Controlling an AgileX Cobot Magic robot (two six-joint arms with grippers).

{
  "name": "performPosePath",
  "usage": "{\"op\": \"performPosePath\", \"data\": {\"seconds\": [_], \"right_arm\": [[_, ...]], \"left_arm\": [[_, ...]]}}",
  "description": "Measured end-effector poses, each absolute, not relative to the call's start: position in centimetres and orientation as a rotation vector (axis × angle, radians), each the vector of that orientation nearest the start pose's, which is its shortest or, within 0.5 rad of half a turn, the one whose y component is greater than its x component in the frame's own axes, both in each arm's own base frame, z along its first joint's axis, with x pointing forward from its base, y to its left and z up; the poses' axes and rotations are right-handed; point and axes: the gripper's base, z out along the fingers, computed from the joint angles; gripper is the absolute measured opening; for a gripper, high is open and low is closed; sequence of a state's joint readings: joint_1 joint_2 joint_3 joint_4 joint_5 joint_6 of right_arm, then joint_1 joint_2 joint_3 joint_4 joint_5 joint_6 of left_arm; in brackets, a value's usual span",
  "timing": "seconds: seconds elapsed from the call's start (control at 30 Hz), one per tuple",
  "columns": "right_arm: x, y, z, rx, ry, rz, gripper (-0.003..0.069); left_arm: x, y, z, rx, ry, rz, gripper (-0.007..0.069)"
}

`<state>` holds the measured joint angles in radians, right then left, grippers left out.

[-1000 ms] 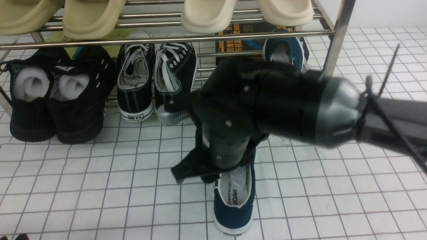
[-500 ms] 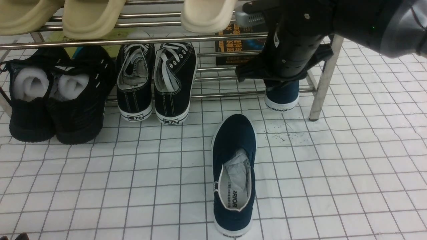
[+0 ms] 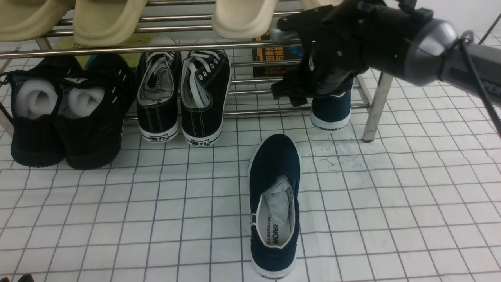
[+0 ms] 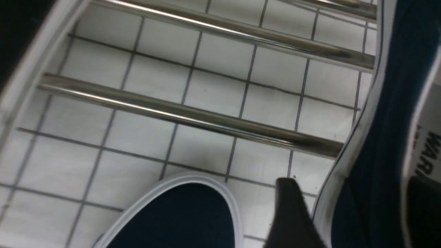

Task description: Take the shoes off the shelf with your hand from the white checkered tablecloth.

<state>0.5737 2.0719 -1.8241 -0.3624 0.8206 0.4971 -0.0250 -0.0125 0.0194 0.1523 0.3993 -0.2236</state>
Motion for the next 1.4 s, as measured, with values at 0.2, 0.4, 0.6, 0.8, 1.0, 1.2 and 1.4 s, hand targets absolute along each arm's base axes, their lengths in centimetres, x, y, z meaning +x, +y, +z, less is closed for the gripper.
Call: {"op": "performPosePath", "data": {"seconds": [0.2,0.4,0.6,0.8,1.0,1.2,1.4], "right_arm": [[40.9,23.3,26.1,-0.305,2.466,-0.040,0.0093],[35.7,23.5,30.2,-0.373,2.638,-0.066,0.0034],[29.4,24.0,33.5,-0.490,2.684,-0.011,0.0034],[26.1,24.0,30.7,-0.513,2.766,-0.053,0.0034],[25.4,23.7,26.8,-0.491,2.801,-0.044,0.0034],[25.6,24.0,25.9,-0.466,2.778,-0.009,0.0034],[25.7,24.3,25.4,-0.421,2.786,0.015,0.0035]], "left_arm": [[5.2,0.4,17.2,-0.095,1.883,-0.018,0.0239],[5.2,0.4,17.2,-0.095,1.883,-0.018,0.0239],[5.2,0.4,17.2,-0.095,1.883,-0.018,0.0239],[5.2,0.4,17.2,-0.095,1.883,-0.018,0.0239],[5.2,0.4,17.2,-0.095,1.883,-0.018,0.0239],[5.2,0.4,17.2,-0.095,1.883,-0.018,0.0239],[5.2,0.4,17.2,-0.095,1.883,-0.018,0.0239]]}}
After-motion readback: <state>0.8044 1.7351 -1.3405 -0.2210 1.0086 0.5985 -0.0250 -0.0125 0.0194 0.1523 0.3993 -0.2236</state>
